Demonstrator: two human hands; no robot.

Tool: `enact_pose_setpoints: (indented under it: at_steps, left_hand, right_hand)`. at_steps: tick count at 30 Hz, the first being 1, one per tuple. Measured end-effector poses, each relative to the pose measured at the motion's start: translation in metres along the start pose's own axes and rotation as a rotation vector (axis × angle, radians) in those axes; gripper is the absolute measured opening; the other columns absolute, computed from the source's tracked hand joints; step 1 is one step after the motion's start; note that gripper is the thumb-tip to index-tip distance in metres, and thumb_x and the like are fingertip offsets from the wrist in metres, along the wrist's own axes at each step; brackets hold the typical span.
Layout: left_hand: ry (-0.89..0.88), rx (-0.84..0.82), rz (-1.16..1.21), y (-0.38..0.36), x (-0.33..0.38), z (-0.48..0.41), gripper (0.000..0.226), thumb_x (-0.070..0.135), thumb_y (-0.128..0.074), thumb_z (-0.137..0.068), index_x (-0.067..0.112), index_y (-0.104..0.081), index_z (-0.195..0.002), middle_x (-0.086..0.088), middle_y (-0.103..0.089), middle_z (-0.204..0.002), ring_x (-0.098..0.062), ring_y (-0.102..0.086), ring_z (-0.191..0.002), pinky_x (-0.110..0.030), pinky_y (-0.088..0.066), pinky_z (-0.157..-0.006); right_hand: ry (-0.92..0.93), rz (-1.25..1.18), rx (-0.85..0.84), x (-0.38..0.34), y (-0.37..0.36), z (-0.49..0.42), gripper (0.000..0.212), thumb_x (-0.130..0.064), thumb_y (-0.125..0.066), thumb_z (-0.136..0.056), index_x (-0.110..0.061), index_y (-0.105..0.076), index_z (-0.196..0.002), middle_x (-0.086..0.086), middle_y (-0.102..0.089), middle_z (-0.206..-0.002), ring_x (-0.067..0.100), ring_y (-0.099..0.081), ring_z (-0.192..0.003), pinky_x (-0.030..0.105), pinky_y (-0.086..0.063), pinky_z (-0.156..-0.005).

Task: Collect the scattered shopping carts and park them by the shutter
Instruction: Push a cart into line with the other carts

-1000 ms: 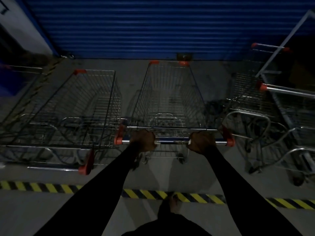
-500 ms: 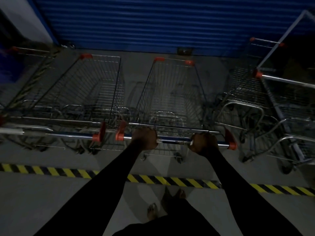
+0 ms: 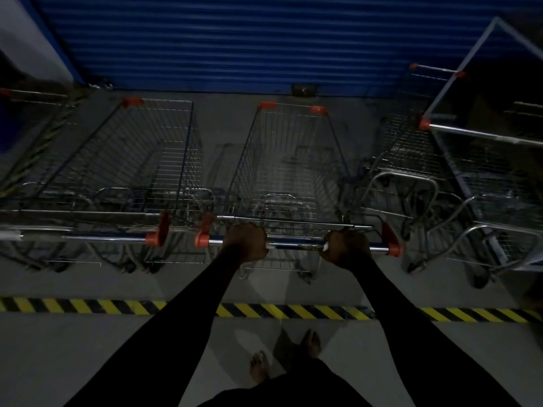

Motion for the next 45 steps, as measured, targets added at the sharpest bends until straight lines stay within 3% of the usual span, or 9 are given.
enact_pose_setpoints:
  at_steps: [4,6,9,14,17,34,41,45]
  left_hand:
    - [-0.009,0.036,-0.007,-0.003,0.002,-0.004,0.039,0.047,-0.058,-0.076,0.018,-0.067,-0.101,-0.006,-0.069,-0.106,-0.028,-0.065,-0.101,-0.039,-0.052,-0.083]
    - [-0.010,0.048,-0.002,-0.004,0.001,-0.005,0.038,0.047,-0.058,-0.076,0.018,-0.067,-0.099,-0.005,-0.069,-0.104,-0.027,-0.065,-0.099,-0.038,-0.052,-0.083]
    - [-0.002,0.054,0.009,-0.005,0.001,-0.005,0.038,0.047,-0.058,-0.076,0.018,-0.067,-0.098,-0.006,-0.070,-0.103,-0.028,-0.066,-0.099,-0.038,-0.052,-0.083]
    - [0.002,0.018,0.056,-0.002,0.001,-0.012,0.035,0.044,-0.056,-0.075,0.018,-0.068,-0.095,-0.006,-0.070,-0.101,-0.028,-0.066,-0.098,-0.039,-0.054,-0.082]
    - [0.001,-0.005,0.065,-0.002,0.003,-0.017,0.036,0.044,-0.056,-0.075,0.017,-0.068,-0.095,-0.008,-0.069,-0.103,-0.029,-0.066,-0.099,-0.039,-0.054,-0.081]
    - [0.018,0.009,0.058,-0.009,0.000,-0.019,0.040,0.048,-0.058,-0.074,0.019,-0.067,-0.102,-0.007,-0.069,-0.106,-0.027,-0.064,-0.102,-0.037,-0.052,-0.084]
    - [-0.002,-0.020,0.046,-0.006,-0.002,-0.019,0.038,0.048,-0.056,-0.076,0.019,-0.068,-0.097,-0.007,-0.070,-0.101,-0.027,-0.066,-0.097,-0.038,-0.054,-0.081]
    - [-0.002,-0.015,0.022,-0.005,-0.001,-0.017,0.038,0.048,-0.058,-0.079,0.018,-0.066,-0.102,-0.008,-0.068,-0.107,-0.027,-0.064,-0.103,-0.038,-0.051,-0.084]
  right_hand:
    - [0.008,-0.012,0.001,0.004,0.000,-0.001,0.030,-0.036,-0.085,-0.047,-0.017,-0.064,-0.056,0.009,-0.060,-0.053,0.031,-0.060,-0.046,0.028,-0.046,-0.044]
    - [0.038,0.023,-0.007,0.004,0.000,-0.003,0.027,-0.038,-0.079,-0.055,-0.015,-0.066,-0.061,0.011,-0.063,-0.058,0.032,-0.063,-0.051,0.029,-0.047,-0.049]
    - [0.064,0.054,-0.061,0.005,-0.004,-0.006,0.032,-0.045,-0.056,-0.068,-0.016,-0.069,-0.070,0.010,-0.067,-0.067,0.032,-0.066,-0.062,0.033,-0.049,-0.056]
    - [0.077,0.038,-0.092,0.005,0.006,-0.012,0.034,-0.047,-0.059,-0.078,-0.019,-0.071,-0.093,0.009,-0.071,-0.093,0.031,-0.067,-0.089,0.031,-0.048,-0.072]
    - [0.014,0.044,-0.112,0.007,0.010,-0.016,0.038,-0.053,-0.059,-0.078,-0.022,-0.071,-0.097,0.007,-0.071,-0.099,0.028,-0.067,-0.095,0.032,-0.049,-0.077]
    - [0.054,0.068,-0.100,0.003,0.012,-0.012,0.037,-0.050,-0.057,-0.080,-0.018,-0.070,-0.094,0.008,-0.071,-0.095,0.030,-0.067,-0.091,0.033,-0.049,-0.075]
    - [0.070,0.051,-0.117,0.004,0.010,-0.015,0.051,-0.058,-0.045,-0.075,-0.019,-0.070,-0.094,0.007,-0.071,-0.091,0.030,-0.068,-0.088,0.035,-0.053,-0.074]
    - [0.065,0.070,-0.146,0.004,0.010,-0.016,0.044,-0.054,-0.054,-0.078,-0.020,-0.068,-0.101,0.006,-0.071,-0.099,0.029,-0.066,-0.095,0.034,-0.051,-0.078]
Point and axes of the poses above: each hand's wrist, its own z-axis away from the middle knuckle, its own y-axis out of the back of the hand, x = y × z, the point moved 2 cm from there along -z, towards the middle knuckle
